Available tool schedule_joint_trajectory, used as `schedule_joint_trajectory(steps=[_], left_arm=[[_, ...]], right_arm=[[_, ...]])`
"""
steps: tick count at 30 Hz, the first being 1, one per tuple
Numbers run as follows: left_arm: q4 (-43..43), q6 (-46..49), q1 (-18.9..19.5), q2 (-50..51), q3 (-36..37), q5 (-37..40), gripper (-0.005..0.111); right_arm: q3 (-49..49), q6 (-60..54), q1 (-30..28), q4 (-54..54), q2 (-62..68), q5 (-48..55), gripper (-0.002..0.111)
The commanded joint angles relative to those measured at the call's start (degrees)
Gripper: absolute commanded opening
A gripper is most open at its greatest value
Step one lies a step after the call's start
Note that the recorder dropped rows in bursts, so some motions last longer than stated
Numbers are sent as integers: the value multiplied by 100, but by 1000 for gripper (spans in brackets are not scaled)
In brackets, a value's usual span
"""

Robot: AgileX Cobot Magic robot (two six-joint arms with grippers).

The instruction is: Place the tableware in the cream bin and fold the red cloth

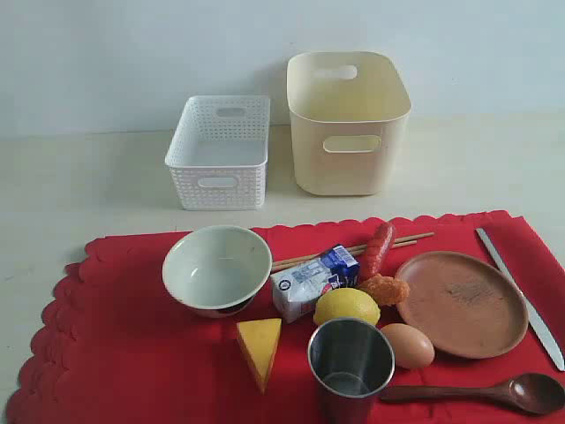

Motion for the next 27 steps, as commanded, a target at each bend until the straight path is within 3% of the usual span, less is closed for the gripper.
schedule_joint_trajectory(steps=[1, 27], left_arm=[[-17, -19, 9, -30, 14, -54, 54], [-17, -19, 9, -30, 14, -54, 54]], right_arm=[[28, -27, 17, -1, -36, -82, 0], [-174, -27, 17, -1, 110, -32, 0]])
